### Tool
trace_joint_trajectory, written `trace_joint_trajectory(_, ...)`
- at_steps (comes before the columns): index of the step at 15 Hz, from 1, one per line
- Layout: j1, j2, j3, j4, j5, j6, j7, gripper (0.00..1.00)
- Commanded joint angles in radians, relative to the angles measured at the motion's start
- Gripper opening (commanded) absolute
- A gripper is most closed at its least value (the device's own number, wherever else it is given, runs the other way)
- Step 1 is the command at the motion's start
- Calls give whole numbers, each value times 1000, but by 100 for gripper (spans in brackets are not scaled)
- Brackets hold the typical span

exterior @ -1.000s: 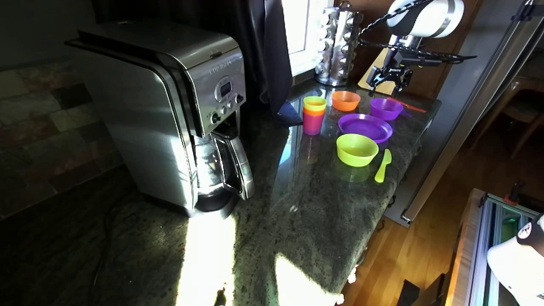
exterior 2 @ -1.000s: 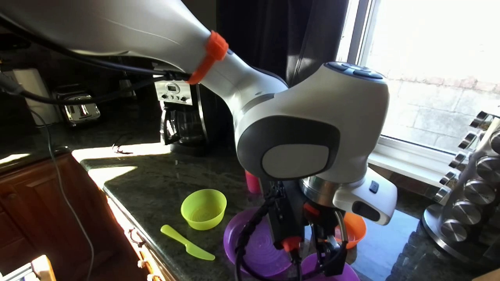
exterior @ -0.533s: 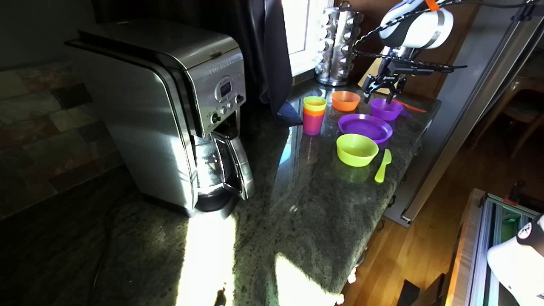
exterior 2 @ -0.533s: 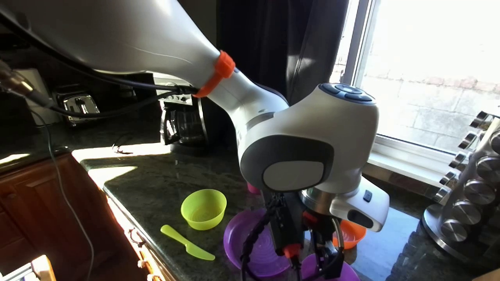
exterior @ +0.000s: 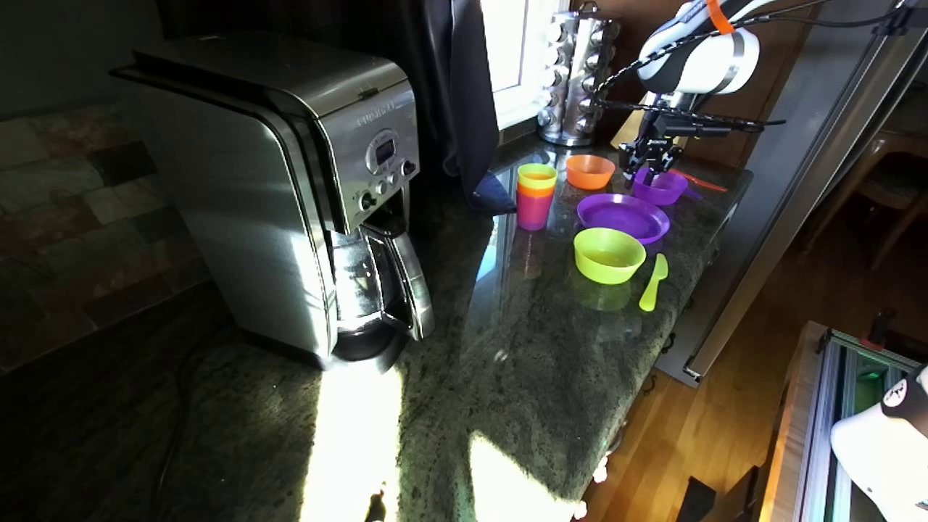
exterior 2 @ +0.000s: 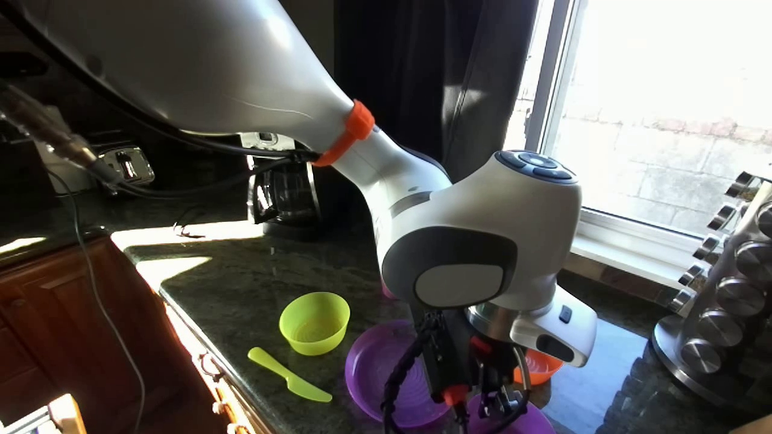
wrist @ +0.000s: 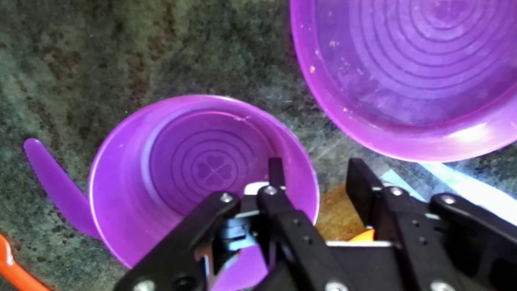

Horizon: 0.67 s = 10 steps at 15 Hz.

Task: Stack the green and the orange cups into the purple cup and stack the bowls on top of each other

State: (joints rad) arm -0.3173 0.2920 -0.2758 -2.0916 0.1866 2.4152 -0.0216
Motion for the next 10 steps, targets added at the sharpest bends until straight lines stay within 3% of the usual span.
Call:
trace_joint_trajectory(1, -13, 33, 8, 23, 1, 20, -2, 15)
trace_joint_trajectory(3, -13, 36, 7, 32, -3, 13, 0, 1)
trace_joint_trajectory(10, -5, -23, -17, 58, -90, -34, 0, 1)
